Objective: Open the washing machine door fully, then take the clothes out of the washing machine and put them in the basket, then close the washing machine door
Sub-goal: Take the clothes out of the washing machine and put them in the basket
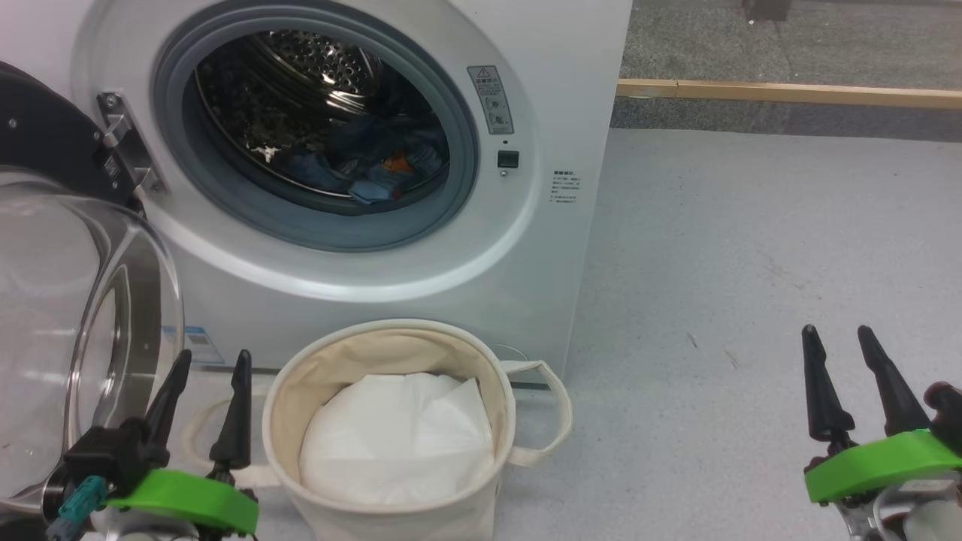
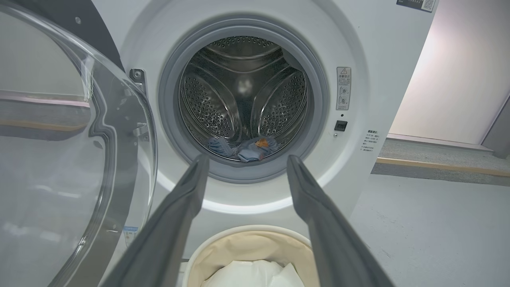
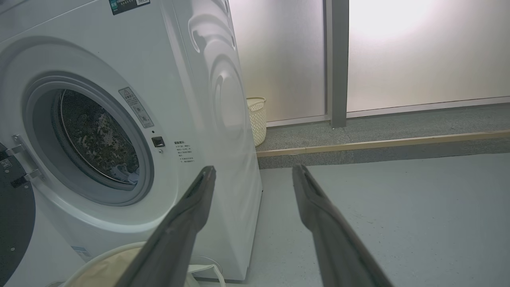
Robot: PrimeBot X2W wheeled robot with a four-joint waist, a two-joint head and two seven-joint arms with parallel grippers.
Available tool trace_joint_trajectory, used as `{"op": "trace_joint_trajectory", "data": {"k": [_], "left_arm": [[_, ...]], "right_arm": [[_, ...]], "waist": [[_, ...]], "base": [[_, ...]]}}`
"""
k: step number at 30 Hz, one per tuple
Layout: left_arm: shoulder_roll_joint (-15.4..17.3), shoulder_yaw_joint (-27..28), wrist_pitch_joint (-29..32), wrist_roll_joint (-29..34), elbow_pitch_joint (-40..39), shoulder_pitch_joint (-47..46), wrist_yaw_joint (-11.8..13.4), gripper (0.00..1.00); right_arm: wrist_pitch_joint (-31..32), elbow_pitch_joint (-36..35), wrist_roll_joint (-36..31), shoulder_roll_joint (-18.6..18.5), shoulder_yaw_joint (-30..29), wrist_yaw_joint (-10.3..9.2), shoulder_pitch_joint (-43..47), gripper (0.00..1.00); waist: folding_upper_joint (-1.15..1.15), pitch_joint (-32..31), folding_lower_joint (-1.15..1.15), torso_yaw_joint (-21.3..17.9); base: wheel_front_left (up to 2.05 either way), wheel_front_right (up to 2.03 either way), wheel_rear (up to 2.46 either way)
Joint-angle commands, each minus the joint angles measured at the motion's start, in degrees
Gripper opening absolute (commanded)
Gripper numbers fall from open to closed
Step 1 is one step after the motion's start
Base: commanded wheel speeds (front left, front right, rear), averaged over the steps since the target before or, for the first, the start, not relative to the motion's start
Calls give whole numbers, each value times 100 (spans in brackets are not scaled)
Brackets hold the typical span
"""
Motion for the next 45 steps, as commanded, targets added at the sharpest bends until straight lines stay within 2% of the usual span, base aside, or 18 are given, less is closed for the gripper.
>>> {"op": "trace_joint_trajectory", "data": {"k": [1,14,35,45], "left_arm": [[133,269,-69,54,-151,-260,-8,100],[142,295,-70,109,-211,-252,20,100],[79,276,-70,178,-371,-277,76,100],[-114,303,44,-169,-195,-313,64,100]], "right_arm": [[-71,-211,-47,-154,68,31,-90,100],[-71,-265,-50,-134,41,31,-74,100],[-71,-274,-63,-100,81,31,-120,100],[-71,-275,9,-146,187,31,-166,100]], "waist": [[0,2,0,6],[0,54,0,59],[0,113,0,93],[0,148,0,65]], "base": [[0,0,0],[46,-49,3],[168,-175,7],[32,-32,0]]}}
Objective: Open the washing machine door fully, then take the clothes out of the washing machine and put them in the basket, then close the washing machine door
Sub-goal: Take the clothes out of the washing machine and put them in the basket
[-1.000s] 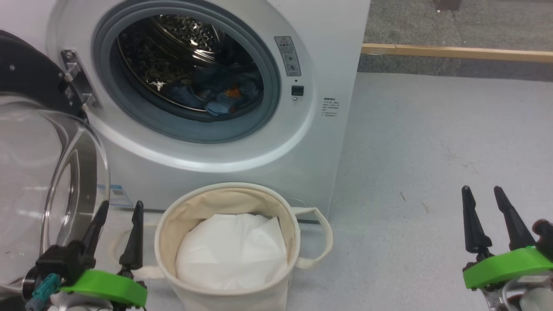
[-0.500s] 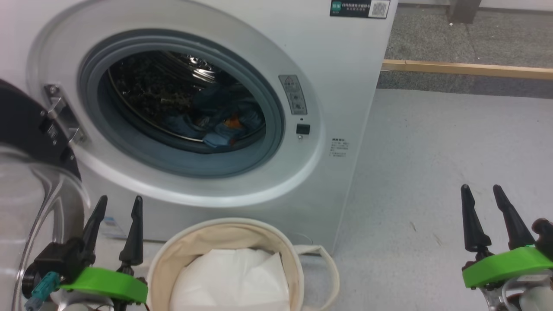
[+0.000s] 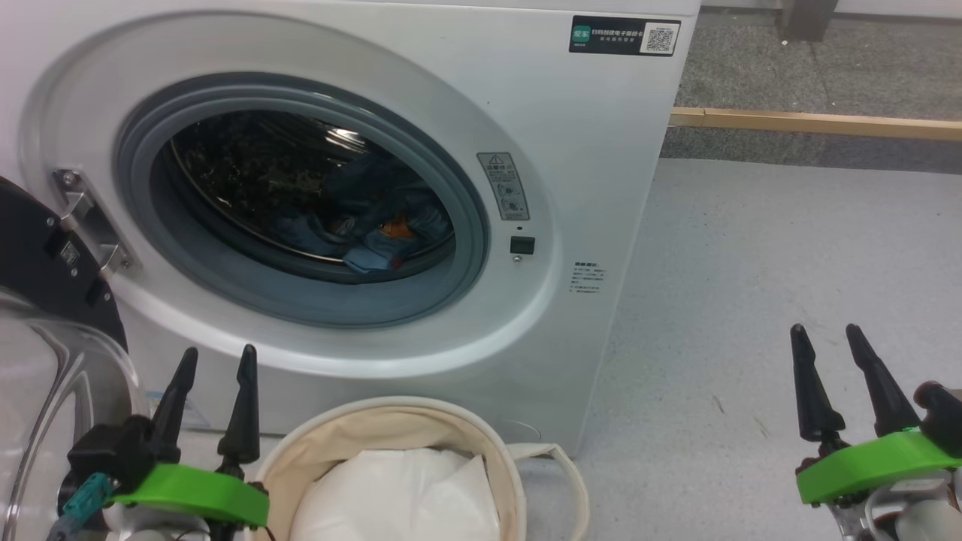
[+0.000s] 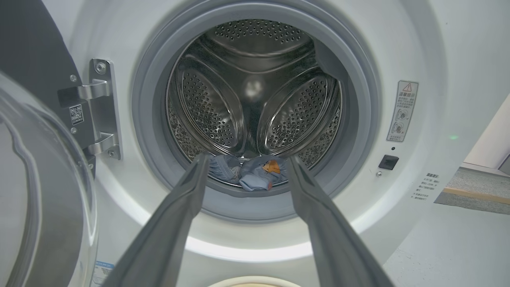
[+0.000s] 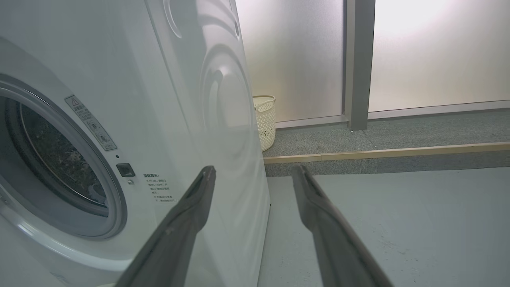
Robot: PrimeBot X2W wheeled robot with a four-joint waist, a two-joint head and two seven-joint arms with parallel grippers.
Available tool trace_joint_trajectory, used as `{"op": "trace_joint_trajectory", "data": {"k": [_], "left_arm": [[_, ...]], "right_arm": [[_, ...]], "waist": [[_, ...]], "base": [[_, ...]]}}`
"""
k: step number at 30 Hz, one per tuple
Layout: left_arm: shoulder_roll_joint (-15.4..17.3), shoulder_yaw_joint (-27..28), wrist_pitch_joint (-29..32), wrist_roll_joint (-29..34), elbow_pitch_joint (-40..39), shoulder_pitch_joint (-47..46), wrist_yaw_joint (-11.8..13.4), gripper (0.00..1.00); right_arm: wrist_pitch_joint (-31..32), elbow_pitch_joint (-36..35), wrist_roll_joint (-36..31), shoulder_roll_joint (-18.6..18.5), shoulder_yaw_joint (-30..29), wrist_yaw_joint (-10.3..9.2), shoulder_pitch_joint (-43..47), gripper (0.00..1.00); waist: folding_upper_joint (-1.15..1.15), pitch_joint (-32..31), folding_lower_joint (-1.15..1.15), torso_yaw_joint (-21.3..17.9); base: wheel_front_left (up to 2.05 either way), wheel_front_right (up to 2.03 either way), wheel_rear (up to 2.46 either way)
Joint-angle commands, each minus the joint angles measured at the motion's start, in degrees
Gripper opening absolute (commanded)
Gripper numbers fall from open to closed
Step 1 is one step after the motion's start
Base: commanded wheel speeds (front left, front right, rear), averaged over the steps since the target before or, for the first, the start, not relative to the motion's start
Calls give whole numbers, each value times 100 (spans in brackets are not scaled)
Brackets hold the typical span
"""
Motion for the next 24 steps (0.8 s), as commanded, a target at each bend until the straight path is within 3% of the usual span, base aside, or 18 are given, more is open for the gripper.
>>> {"op": "trace_joint_trajectory", "data": {"k": [1,11,24], "left_arm": [[127,200,-12,16,-146,-296,14,100],[142,105,-67,194,-33,-370,106,100],[71,44,-116,242,274,-731,30,100]], "right_arm": [[-71,-189,-4,-153,68,31,-161,100],[-71,-180,123,-137,40,31,-162,100],[-71,-172,128,-163,90,31,-243,100]], "waist": [[0,2,0,-6],[0,36,0,-33],[0,178,0,-118]], "base": [[0,0,0],[0,0,0],[0,0,0]]}}
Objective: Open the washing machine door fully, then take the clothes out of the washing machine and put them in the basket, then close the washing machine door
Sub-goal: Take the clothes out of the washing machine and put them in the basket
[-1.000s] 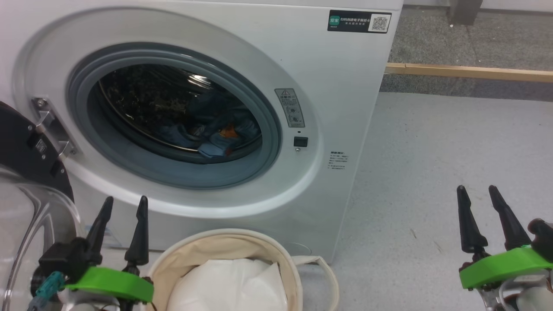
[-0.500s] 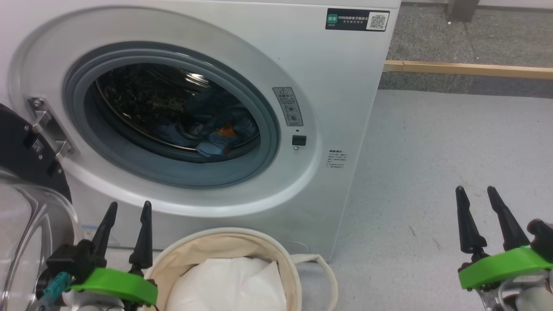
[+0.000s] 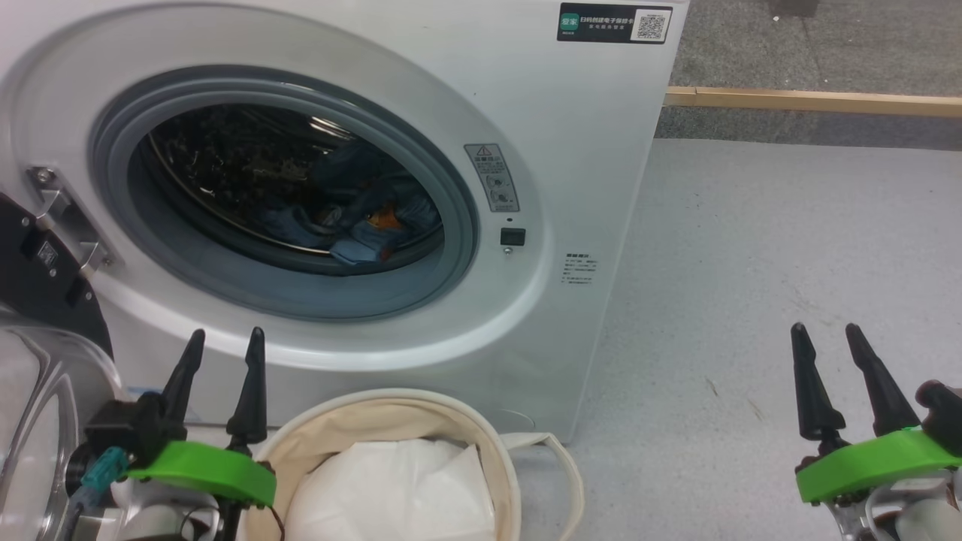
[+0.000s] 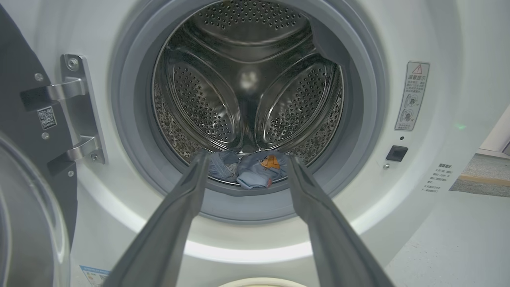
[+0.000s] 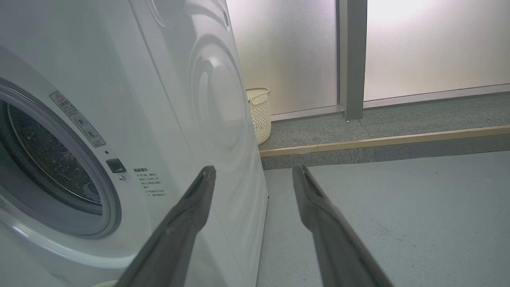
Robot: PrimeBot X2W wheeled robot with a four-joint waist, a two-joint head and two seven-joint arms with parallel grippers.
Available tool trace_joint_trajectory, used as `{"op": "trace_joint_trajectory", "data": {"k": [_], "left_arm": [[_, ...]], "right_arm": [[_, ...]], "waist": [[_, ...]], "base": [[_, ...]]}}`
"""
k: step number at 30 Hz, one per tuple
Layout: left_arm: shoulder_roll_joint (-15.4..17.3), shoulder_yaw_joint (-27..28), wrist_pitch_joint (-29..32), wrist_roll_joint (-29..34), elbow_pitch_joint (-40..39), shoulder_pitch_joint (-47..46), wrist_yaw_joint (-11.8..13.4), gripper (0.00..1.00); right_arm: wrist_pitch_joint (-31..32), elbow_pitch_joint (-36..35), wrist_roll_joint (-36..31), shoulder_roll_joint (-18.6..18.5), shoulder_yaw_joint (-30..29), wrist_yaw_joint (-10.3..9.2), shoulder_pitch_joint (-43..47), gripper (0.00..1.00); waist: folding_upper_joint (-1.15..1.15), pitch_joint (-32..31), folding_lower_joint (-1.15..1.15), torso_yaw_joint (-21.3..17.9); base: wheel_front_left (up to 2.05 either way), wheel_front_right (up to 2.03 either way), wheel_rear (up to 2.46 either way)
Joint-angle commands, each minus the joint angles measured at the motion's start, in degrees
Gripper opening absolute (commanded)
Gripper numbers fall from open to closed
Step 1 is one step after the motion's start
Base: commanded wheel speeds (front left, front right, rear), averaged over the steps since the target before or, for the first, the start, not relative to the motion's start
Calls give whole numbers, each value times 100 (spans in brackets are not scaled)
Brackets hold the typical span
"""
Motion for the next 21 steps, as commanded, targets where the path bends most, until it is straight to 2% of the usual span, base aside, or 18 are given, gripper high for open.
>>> {"op": "trace_joint_trajectory", "data": {"k": [1,9,21], "left_arm": [[82,176,-64,47,-101,-343,-29,100],[-43,99,-73,59,200,-620,-139,100],[-238,257,-75,195,664,-1287,-291,100]], "right_arm": [[-71,-173,-16,-159,87,31,-228,100],[-71,-235,-37,-192,149,31,-252,100],[-71,-404,-61,-278,96,31,-410,100]], "waist": [[0,7,0,-11],[0,119,0,-78],[0,645,0,-180]], "base": [[0,0,0],[0,0,0],[0,0,0]]}}
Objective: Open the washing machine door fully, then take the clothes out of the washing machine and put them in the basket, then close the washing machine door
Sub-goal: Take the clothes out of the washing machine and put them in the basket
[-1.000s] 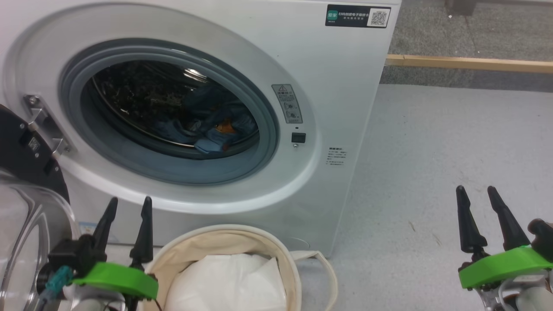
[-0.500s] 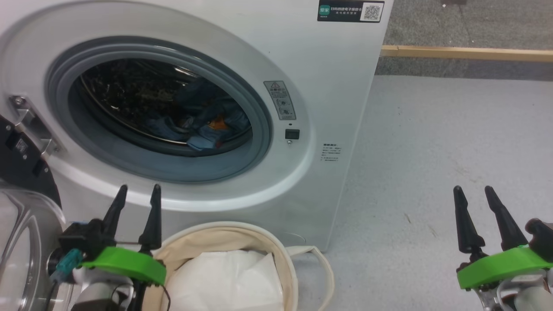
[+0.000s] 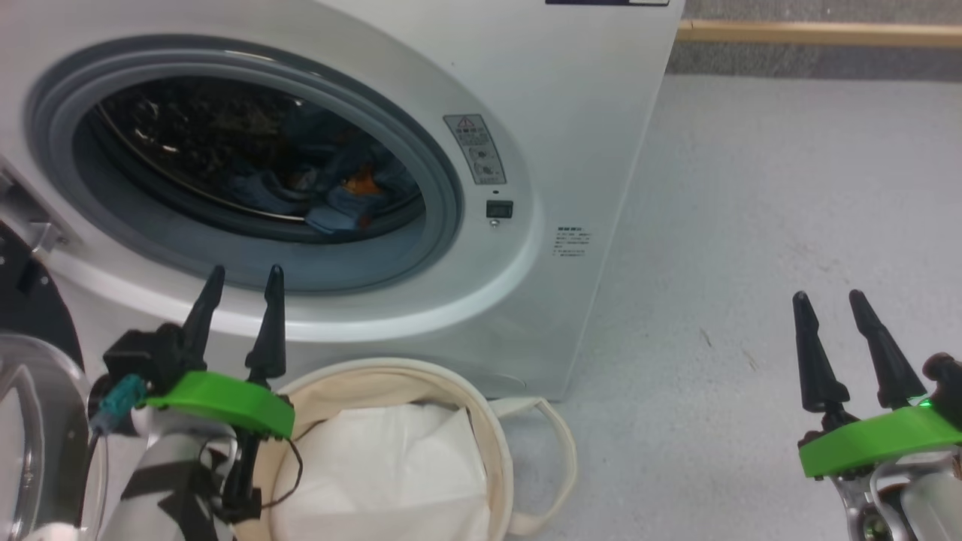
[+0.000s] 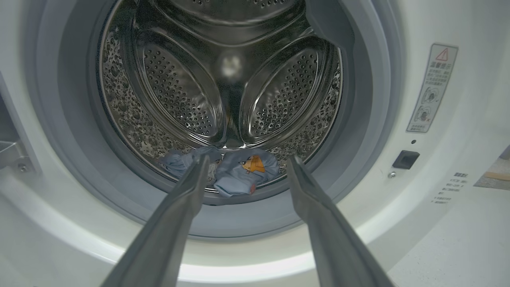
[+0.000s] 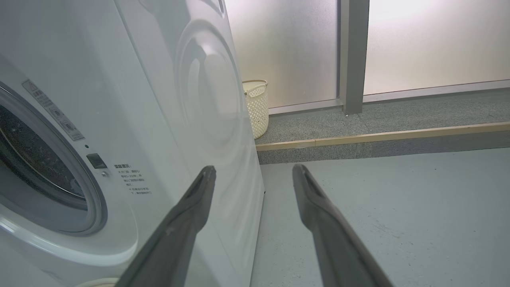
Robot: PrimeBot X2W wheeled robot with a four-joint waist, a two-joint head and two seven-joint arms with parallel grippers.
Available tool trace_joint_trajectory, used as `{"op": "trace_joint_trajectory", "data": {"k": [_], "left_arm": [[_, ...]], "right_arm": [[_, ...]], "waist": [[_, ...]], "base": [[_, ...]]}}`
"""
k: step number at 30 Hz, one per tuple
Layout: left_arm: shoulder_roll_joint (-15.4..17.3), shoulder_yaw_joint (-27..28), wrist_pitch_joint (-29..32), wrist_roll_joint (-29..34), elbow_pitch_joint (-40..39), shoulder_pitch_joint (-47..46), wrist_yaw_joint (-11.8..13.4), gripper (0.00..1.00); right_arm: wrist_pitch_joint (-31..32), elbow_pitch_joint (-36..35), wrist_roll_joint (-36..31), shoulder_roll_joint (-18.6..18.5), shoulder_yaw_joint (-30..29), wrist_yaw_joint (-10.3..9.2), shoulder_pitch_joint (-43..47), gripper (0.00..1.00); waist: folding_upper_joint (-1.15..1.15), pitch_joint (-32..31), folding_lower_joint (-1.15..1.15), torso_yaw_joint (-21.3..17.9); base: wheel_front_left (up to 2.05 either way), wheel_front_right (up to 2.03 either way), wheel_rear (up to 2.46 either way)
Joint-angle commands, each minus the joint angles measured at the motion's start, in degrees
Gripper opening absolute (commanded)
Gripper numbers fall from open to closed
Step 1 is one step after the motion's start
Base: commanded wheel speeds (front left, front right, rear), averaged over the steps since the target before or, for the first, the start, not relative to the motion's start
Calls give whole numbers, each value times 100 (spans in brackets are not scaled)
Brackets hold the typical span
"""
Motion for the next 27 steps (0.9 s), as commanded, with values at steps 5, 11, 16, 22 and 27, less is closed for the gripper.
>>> {"op": "trace_joint_trajectory", "data": {"k": [5,11,16,22,27], "left_arm": [[62,316,-69,96,30,-567,-74,100],[23,458,-70,124,160,-934,-106,100],[-5,535,-70,116,289,-1260,-122,100],[-27,504,-70,-20,603,-1687,-130,100],[0,373,-70,-222,980,-2126,-132,100]], "right_arm": [[-71,-326,-58,-170,14,31,-264,100],[-71,-523,-97,-166,-18,31,-403,100],[-71,-659,-134,-172,-66,31,-523,100],[-71,-765,-163,-185,-91,31,-642,100],[-71,-849,-196,-195,-96,31,-725,100]], "waist": [[0,360,0,-78],[0,785,0,-137],[0,1117,0,-174],[0,1450,0,-247],[0,1747,0,-328]], "base": [[0,0,0],[0,0,0],[0,0,0],[0,0,0],[0,0,0]]}}
